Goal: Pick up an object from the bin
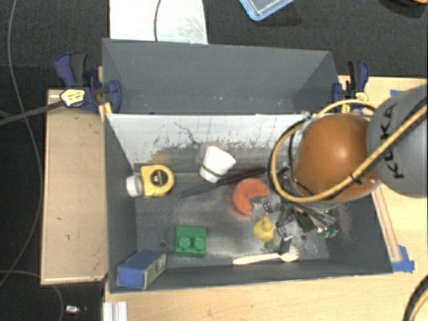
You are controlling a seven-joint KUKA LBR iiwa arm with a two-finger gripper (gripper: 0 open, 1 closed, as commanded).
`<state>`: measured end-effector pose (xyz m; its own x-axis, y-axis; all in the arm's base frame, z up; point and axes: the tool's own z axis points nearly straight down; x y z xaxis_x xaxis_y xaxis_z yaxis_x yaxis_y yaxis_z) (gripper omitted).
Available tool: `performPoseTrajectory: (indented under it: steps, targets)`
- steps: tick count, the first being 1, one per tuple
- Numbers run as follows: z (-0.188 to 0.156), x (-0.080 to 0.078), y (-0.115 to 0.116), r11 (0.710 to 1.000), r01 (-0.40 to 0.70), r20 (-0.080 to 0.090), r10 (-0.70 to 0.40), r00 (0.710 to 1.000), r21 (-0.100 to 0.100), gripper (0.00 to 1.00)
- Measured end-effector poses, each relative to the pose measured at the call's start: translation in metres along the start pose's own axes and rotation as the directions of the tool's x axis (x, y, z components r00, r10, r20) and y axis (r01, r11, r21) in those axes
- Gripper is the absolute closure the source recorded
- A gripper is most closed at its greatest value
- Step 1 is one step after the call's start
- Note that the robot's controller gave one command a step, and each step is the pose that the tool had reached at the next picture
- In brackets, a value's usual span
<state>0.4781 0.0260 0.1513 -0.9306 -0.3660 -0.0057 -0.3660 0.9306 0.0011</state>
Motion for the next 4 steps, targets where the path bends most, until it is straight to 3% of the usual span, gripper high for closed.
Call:
performPoseTrajectory:
  steps: [2,4]
  targets:
    - [-0.035,-0.001,0.000,1.000,-0.007,0.006,0.007,1.000,0.002,1.00]
    - [-0.047,-0.003,-0.001,1.000,-0.014,0.016,0.014,1.000,0.004,1.00]
